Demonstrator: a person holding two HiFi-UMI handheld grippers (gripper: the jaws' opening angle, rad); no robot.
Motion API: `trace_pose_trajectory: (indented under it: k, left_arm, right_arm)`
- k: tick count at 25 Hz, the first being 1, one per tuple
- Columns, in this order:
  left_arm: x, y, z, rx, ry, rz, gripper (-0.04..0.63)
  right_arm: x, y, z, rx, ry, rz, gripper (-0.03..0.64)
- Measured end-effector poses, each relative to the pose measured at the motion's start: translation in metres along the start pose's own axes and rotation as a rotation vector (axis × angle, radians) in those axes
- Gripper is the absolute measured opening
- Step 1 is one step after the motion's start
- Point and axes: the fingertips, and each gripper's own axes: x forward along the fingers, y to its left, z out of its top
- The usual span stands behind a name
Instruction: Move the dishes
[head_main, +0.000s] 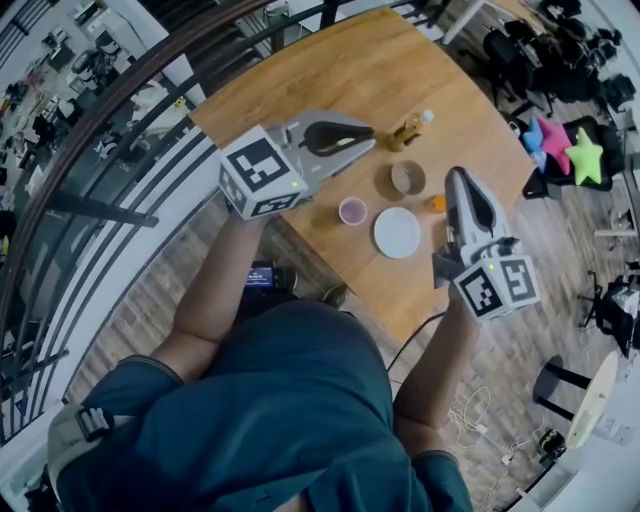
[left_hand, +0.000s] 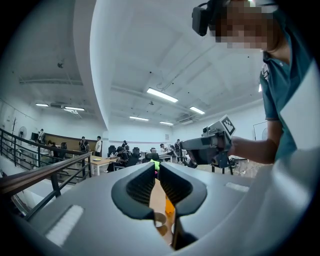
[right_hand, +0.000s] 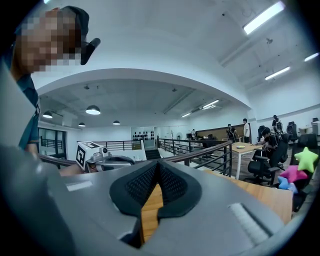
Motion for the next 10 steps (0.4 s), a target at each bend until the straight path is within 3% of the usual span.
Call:
trace_pose_trajectory:
  k: [10]
  left_arm:
    - [0.0058, 0.0065, -0.0043, -0.01, 0.005, -0.009, 0.025]
  right_arm:
    - [0.0102, -0.0084, -0.0031, 0.001, 0.023, -0.016, 0.009]
